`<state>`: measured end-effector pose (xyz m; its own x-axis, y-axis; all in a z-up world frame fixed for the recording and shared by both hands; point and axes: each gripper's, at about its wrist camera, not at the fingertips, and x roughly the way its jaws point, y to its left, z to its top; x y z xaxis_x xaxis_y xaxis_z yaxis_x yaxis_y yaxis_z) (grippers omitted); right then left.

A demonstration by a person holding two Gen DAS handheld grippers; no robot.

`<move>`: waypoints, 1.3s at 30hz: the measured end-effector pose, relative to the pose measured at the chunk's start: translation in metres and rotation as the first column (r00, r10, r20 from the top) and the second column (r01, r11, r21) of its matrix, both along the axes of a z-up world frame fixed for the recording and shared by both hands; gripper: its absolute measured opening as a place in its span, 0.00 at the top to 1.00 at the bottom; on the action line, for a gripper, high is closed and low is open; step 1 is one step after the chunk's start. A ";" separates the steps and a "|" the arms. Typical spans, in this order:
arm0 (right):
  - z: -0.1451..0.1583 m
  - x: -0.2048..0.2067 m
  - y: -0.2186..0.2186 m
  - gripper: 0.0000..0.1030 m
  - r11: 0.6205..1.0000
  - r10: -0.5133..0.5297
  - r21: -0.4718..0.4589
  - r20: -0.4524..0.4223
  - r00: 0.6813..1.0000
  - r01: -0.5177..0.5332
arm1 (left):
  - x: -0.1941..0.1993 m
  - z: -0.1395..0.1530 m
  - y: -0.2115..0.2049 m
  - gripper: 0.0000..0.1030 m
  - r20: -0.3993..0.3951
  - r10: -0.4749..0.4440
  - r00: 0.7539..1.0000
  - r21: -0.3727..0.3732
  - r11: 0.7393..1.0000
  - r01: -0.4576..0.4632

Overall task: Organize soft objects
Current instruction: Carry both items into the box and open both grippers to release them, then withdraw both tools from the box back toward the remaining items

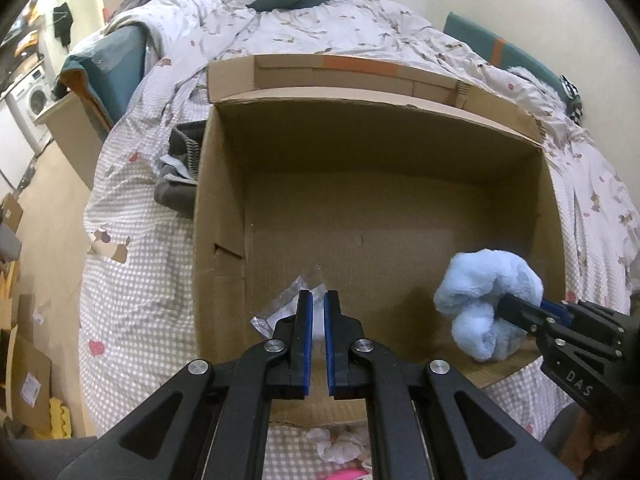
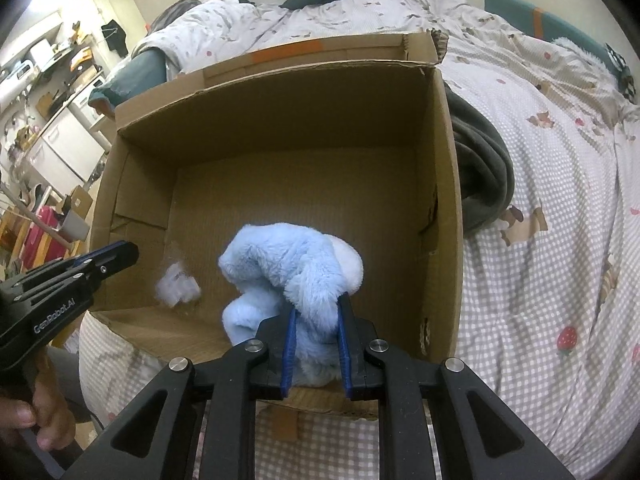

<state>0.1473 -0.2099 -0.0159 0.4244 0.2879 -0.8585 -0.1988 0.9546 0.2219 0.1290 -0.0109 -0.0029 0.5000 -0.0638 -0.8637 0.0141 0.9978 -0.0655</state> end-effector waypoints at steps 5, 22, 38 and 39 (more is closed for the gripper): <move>0.001 -0.001 0.002 0.82 1.000 0.005 -0.009 0.004 1.000 -0.005 | 0.001 -0.003 -0.001 0.89 -0.018 0.000 1.000 0.016 1.000 0.000; 0.019 -0.005 0.004 0.27 1.000 -0.003 0.017 0.108 0.994 0.001 | -0.001 0.005 -0.002 0.40 0.035 0.009 0.999 0.067 0.998 -0.012; 0.022 -0.014 -0.007 0.27 0.998 -0.051 0.032 0.104 0.993 0.048 | -0.025 0.031 0.016 0.40 0.113 0.049 0.992 0.092 0.994 -0.060; 0.023 -0.016 -0.008 0.27 0.998 -0.052 0.031 0.108 0.993 0.049 | -0.028 0.033 0.017 0.40 0.127 0.050 0.991 0.112 0.992 -0.064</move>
<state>0.1312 -0.2175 0.0072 0.5297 0.2867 -0.7983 -0.1746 0.9578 0.2281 0.1010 0.0063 0.0306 0.6035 0.0644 -0.7947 -0.0420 0.9979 0.0489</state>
